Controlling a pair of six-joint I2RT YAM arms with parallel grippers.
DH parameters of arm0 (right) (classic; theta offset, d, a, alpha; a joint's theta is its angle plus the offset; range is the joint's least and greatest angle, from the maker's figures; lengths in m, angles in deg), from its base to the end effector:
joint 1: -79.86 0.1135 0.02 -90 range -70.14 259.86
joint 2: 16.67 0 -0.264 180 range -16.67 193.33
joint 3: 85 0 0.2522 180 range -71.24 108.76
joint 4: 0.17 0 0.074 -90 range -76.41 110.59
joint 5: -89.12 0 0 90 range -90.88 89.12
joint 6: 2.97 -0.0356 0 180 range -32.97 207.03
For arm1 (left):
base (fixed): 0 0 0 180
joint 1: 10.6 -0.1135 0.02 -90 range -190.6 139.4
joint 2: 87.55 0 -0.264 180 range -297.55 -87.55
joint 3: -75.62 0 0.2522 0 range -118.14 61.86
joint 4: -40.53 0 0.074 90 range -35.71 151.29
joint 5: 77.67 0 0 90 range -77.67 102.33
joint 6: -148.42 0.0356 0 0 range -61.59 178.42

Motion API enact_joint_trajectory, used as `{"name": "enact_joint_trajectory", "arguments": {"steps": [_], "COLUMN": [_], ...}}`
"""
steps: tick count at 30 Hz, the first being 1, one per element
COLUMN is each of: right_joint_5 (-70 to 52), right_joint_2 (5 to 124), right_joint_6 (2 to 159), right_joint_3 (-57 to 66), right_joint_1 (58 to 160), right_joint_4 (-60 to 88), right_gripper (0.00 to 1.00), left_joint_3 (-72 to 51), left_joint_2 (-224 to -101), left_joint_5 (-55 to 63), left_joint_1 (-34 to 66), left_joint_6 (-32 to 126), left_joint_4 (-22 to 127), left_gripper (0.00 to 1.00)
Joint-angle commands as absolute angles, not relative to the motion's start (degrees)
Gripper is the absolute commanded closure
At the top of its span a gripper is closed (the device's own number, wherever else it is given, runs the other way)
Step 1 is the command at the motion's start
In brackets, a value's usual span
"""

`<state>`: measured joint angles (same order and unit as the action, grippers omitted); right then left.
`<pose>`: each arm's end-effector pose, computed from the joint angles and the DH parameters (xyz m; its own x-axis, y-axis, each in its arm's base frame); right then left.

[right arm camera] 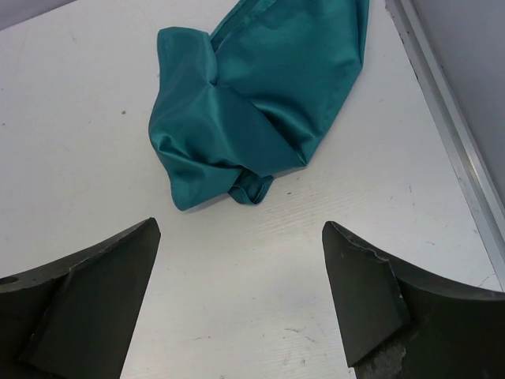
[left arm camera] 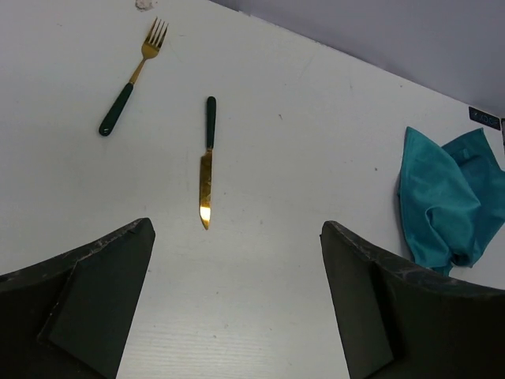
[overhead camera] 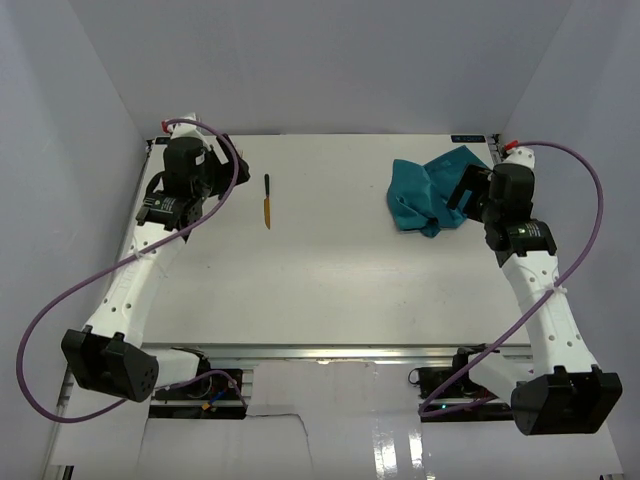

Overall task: Fold the napkin into a case and place the utensils inside
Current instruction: Pick up the napkin from the center of the board.

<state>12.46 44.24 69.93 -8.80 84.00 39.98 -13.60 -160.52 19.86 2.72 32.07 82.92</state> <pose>0.2335 0.0087 0.3650 -0.3600 0.2608 -0.8957 0.2557 0.9509 0.1741 0.2764 -0.0606 0.3883 -0.4347 -0.3493 -0.8301 -0.0882 0.9338 -0.3467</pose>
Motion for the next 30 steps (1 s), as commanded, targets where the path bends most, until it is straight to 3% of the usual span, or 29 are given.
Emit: {"name": "enact_joint_trajectory", "arguments": {"steps": [1,8,14,18,20,23,24,27,30], "right_joint_5": [12.2,4.1,8.3,11.9,12.6,9.6,8.5,3.1,0.5], "right_joint_2": [46.2,63.9,86.9,96.4,99.8,101.8,102.1,102.1,100.5], "right_joint_6": [71.0,75.8,76.3,76.7,76.5,76.7,77.0,78.1,80.5], "right_joint_3": [-7.0,2.3,18.1,22.7,23.4,23.3,23.4,26.2,33.2], "right_joint_1": [84.0,84.0,84.5,84.9,85.0,85.1,85.2,86.2,89.3], "right_joint_4": [36.4,34.6,38.2,39.3,40.0,40.0,39.9,40.6,42.7], "right_gripper": [0.10,0.10,0.10,0.01,0.12,0.42,0.62,0.91,0.92], "left_joint_3": [-12.8,-12.3,-12.1,-12.1,-12.2,-11.7,-11.5,-11.4,-11.1], "left_joint_2": [-161.6,-163.0,-163.0,-162.5,-162.3,-161.4,-161.1,-160.3,-159.6], "left_joint_5": [19.5,19.0,19.2,19.3,19.4,19.2,19.4,19.4,18.9], "left_joint_1": [2.8,2.8,2.8,2.8,2.8,2.8,2.8,2.8,2.8], "left_joint_6": [32.8,33.4,33.5,33.0,32.8,32.8,32.8,32.3,32.0], "left_joint_4": [82.2,81.8,81.6,81.6,81.7,81.7,81.7,81.7,81.7], "left_gripper": [0.02,0.02,0.02,0.02,0.02,0.02,0.02,0.02,0.02]}}
